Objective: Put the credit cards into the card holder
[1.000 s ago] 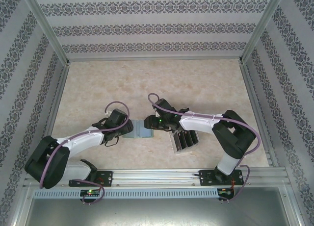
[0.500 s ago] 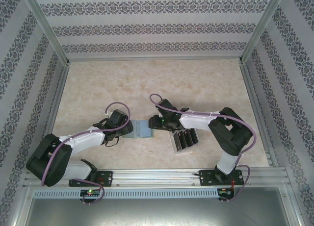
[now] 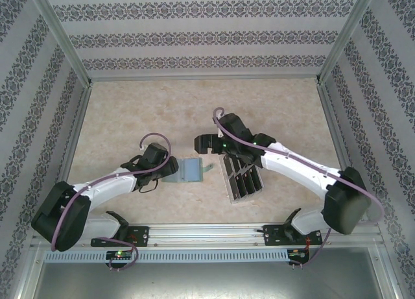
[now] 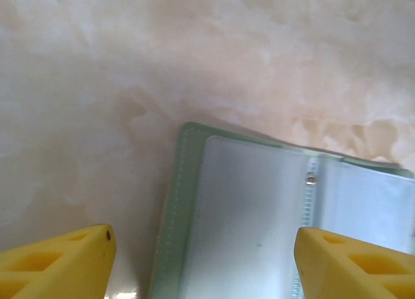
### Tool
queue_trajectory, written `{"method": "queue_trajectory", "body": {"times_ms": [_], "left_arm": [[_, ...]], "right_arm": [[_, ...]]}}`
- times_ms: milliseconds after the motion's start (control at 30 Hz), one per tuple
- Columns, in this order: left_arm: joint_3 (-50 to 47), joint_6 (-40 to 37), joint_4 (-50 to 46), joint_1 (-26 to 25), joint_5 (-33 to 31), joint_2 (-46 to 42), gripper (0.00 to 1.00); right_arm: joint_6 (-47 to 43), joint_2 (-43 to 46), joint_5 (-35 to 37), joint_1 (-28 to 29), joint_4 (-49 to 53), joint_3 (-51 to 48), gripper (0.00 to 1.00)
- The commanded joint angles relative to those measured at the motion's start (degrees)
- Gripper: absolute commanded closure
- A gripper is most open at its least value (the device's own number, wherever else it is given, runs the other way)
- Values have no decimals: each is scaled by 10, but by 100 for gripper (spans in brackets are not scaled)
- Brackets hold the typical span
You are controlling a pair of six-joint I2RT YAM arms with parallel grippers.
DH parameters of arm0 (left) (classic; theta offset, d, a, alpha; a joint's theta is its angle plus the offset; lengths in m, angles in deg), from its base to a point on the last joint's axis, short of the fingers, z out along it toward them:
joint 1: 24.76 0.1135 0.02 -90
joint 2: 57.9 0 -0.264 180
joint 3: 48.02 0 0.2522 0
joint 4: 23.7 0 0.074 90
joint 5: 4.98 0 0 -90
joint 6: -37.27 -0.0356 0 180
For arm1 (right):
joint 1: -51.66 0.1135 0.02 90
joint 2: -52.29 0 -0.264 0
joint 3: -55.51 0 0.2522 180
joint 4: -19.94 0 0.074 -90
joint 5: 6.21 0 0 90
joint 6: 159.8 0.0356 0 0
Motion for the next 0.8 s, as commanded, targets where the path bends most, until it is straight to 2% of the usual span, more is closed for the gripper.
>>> {"method": "queue_trajectory", "body": {"times_ms": [0,67,167,267,333,567,667,767], "left_arm": [[23,-11,-17,3,10,-15,26],[28,-13,-21,3,11,-17,26],[30,-13,-23,3,13,-20,26],[32,-13,-28,3,13,-24,26],[33,-13,-29,3,13,-27,26],[38,-17,-32,3,14,-25,26],[41,-17,-32,2,14,-20,26],[41,-18,-30,2,15,-17,26]], "right_arm": [[-13,21,-2,-37,8,-9,2],[-23,34,-90,-71,-18,-30,2],[8,45,-230,-126,-126,-98,2],[2,42,-250,-136,-87,-103,13],[-7,46,-227,-122,-50,-101,21],[-9,52,-4,-45,152,-58,41],[-10,51,69,-16,207,-47,44],[-10,76,104,-7,234,-44,44]]}}
